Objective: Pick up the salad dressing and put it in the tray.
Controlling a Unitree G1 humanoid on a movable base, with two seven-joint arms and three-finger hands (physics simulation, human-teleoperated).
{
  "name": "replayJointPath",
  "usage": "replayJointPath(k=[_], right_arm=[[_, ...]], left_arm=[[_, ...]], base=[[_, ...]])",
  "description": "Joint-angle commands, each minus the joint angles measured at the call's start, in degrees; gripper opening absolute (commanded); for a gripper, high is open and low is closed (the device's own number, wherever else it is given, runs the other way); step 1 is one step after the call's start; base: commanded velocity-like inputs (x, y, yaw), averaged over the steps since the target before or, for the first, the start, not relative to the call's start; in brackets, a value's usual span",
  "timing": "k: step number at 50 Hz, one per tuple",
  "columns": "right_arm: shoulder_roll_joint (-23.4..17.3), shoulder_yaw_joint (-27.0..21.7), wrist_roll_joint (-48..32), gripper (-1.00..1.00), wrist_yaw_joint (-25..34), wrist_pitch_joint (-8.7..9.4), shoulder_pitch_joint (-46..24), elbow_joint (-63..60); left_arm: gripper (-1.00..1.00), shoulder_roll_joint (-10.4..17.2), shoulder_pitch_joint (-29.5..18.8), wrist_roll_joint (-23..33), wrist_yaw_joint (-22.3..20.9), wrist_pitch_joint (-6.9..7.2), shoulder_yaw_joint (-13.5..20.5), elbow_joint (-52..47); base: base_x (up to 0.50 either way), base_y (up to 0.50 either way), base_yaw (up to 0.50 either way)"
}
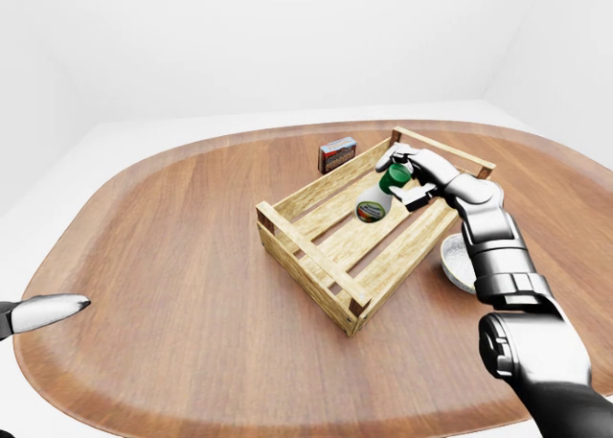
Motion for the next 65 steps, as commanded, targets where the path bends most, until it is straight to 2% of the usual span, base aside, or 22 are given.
replayJointPath(k=[1,5,12,25,29,41,52,60,65], right_arm=[[-1.5,-0.2,2.2,-1.00,-3.2,0.00,-5.8,19.6],[-1.5,0.0,2.1,-1.00,-5.2,0.00,-8.6,27.2],[-0.4,1.0,1.0,-1.00,-6.3,0.00,-9.8,32.5],[1.2,1.5,-1.5,-1.00,-8.3,0.00,-10.2,34.3],[1.4,2.6,-4.0,-1.00,-10.6,0.00,-9.7,34.7],[1.7,1.7,-4.6,-1.00,-12.5,0.00,-9.0,35.4],[1.5,1.5,-4.9,-1.00,-15.1,-1.12,-8.4,35.6],[0.7,0.9,-4.3,-1.00,-17.4,-3.52,-7.6,35.9],[0.5,0.7,-4.0,-1.00,-17.5,-3.41,-7.1,36.0]], left_arm=[[1.00,-0.1,0.0,0.0,-0.1,0.00,0.0,0.0],[1.00,-0.2,0.2,0.1,-0.3,0.00,0.0,0.0],[1.00,-0.3,0.2,0.2,-0.3,0.00,-0.2,0.4],[1.00,-0.4,0.3,0.4,-0.4,0.00,-0.3,0.2],[1.00,-0.5,0.3,0.5,-0.4,0.00,-0.4,0.1],[1.00,-0.7,0.3,1.0,-0.7,0.00,-0.7,0.2],[1.00,-0.6,0.1,1.0,-0.5,0.00,-0.7,0.0],[1.00,-0.6,0.1,1.0,-0.6,0.00,-0.6,0.0],[1.00,-0.7,0.2,1.0,-0.6,0.00,-0.7,0.0]], base=[[0.00,0.00,0.00],[0.00,0.00,0.00],[0.00,0.00,0.00],[0.00,0.00,0.00],[0.00,0.00,0.00],[0.00,0.00,0.00],[0.00,0.00,0.00],[0.00,0.00,0.00],[0.00,0.00,0.00]])
